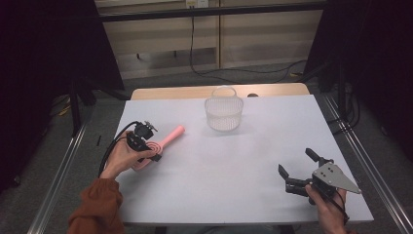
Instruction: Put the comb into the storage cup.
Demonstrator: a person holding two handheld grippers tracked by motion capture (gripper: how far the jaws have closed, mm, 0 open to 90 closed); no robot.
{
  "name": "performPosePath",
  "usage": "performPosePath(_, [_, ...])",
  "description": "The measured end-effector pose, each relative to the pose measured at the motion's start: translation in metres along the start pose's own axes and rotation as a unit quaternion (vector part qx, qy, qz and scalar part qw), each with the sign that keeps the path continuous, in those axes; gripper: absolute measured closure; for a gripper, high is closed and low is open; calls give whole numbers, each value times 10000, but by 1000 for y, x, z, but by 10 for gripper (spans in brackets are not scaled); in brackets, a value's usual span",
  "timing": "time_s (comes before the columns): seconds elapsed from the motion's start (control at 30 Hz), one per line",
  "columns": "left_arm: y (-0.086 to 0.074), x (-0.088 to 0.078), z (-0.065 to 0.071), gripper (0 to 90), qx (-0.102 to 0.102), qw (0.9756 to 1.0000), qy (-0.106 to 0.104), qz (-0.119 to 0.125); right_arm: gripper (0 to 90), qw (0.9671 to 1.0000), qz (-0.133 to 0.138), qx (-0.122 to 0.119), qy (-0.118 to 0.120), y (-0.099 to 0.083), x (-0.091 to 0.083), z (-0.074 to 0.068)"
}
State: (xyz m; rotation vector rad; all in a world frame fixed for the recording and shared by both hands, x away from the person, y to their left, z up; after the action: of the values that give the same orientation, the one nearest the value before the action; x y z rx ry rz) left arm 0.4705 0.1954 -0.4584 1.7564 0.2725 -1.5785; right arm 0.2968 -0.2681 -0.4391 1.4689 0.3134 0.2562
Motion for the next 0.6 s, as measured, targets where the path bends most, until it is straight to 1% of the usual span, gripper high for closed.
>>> performPosePath(0.03, [0,-1,0,197,-69,9999,64,70,0,10000,-4,-1,-5,0,0,0])
performPosePath(0.1, [0,-2,0,198,-40,9999,40,104,0,10000,-10,-3,-11,0,0,0])
performPosePath(0.2, [0,-2,1,197,-47,10000,-6,82,0,10000,-10,-4,-13,0,0,0])
performPosePath(0.27, [-1,-3,0,198,-70,9999,9,87,0,10000,-3,0,-5,0,0,0])
performPosePath(0.3, [-1,-3,0,197,-40,9999,59,123,0,10000,2,2,-1,0,0,0])
performPosePath(0.33, [-1,-3,0,197,-40,9999,52,124,0,10000,2,2,-1,0,0,0])
performPosePath(0.37, [-1,-5,0,198,-49,9998,72,177,0,10000,-7,4,-8,0,0,0])
performPosePath(0.5, [-1,-7,0,198,-74,9997,76,230,0,10000,-7,4,-7,0,0,0])
performPosePath(0.53, [-1,-8,0,197,-48,9997,58,251,0,10000,-6,0,-7,0,0,0])
performPosePath(0.6, [-1,-10,0,198,-84,9995,70,286,0,10000,-3,2,-8,0,0,0])
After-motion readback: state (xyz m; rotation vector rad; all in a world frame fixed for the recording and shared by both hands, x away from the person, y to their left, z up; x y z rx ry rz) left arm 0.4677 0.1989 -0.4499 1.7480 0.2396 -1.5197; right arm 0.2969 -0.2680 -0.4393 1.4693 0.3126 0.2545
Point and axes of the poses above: each handheld gripper's, and its own axes: x roughly forward along the jaws, y roughly out of its top, z roughly to its right, the point moved 5 cm from there along x, roughly forward along the jaws, and after that the axes turned 5 degrees about z, right-handed, at the moved point
